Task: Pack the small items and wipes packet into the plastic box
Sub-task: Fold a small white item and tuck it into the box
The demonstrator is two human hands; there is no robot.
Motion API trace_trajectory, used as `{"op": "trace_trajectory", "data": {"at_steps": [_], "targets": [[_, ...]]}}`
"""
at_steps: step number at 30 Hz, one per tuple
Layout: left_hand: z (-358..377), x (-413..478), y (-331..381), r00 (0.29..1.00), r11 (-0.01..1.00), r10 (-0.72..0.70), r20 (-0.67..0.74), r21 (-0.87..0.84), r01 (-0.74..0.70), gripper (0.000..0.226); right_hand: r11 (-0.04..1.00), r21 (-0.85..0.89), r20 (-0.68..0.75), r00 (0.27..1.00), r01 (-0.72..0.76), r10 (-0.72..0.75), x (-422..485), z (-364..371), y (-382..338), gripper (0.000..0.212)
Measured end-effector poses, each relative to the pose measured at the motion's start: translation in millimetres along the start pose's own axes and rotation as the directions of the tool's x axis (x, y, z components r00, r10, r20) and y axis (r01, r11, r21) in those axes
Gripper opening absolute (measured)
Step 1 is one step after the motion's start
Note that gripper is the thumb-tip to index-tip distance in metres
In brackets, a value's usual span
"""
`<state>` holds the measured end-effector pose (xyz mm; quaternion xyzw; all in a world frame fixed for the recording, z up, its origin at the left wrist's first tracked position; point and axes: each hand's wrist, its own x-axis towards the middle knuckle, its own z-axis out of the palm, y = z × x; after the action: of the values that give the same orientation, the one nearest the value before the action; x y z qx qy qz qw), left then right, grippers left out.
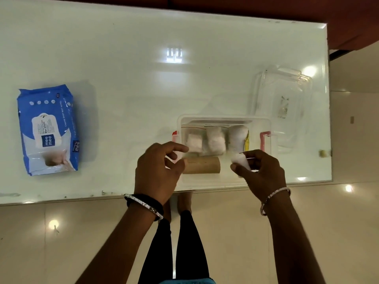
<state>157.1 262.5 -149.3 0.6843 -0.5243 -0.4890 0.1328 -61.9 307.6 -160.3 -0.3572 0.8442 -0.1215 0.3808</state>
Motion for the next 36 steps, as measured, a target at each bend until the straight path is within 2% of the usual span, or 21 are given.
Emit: {"op": "trace_trajectory", "data": {"at_steps": [2,5,13,18,22,26,29,31,33,36], "targets": [[1.1,2.6,-4.3,0.999,0.994,0.033,-0.034,0.102,-0.029,0.026,0.996,-0.060,-0.030,0.997,-0.071,0.070,8.7,6.2,5.6,0.032],[2.2,3.7,-9.5,0.998,0.990,0.050,-0.022,0.132,-0.047,0.031,0.971,-0.205,-0.056,0.992,-0.124,0.115,19.0,18.6,5.9,0.035],[1.4,6.4,-12.7,1.000,0.999,0.025,-0.008,0.036,-0.024,0.033,0.847,-0.493,-0.045,0.978,-0.197,0.202,35.0,46.7,-8.2,0.043],[1.3,9.1,-18.3,0.999,0.998,-0.005,0.032,-0.069,0.007,0.031,0.806,-0.554,0.005,0.967,-0.208,0.253,36.7,52.7,-13.5,0.039],[-7.0,9.9,-28.0,0.999,0.989,0.005,0.045,-0.149,0.002,0.026,0.761,-0.613,-0.023,0.968,-0.212,0.251,26.6,42.0,-27.8,0.030],[-27.5,9.9,-44.4,0.999,0.973,-0.052,-0.013,-0.227,0.048,0.021,0.772,-0.616,-0.104,0.988,-0.154,0.114,11.2,28.0,-49.7,0.023],[-49.0,9.7,-62.2,0.988,0.956,-0.113,-0.107,-0.283,0.079,0.020,0.824,-0.566,-0.097,0.991,0.018,-0.088,-1.2,40.2,-81.6,0.022],[-65.6,8.9,-75.1,0.973,0.928,-0.167,-0.160,-0.359,0.100,0.021,0.829,-0.534,-0.046,0.973,0.166,-0.225,-6.5,60.7,-105.8,0.021],[-81.7,7.1,-88.2,0.953,0.895,-0.223,-0.207,-0.430,0.116,0.024,0.784,-0.555,0.010,0.944,0.279,-0.329,-10.4,83.9,-126.8,0.024],[-100.4,5.2,-107.0,0.914,0.857,-0.301,-0.272,-0.497,0.134,0.024,0.746,-0.573,-0.028,0.902,0.338,-0.430,-10.2,107.5,-147.6,0.025]]}}
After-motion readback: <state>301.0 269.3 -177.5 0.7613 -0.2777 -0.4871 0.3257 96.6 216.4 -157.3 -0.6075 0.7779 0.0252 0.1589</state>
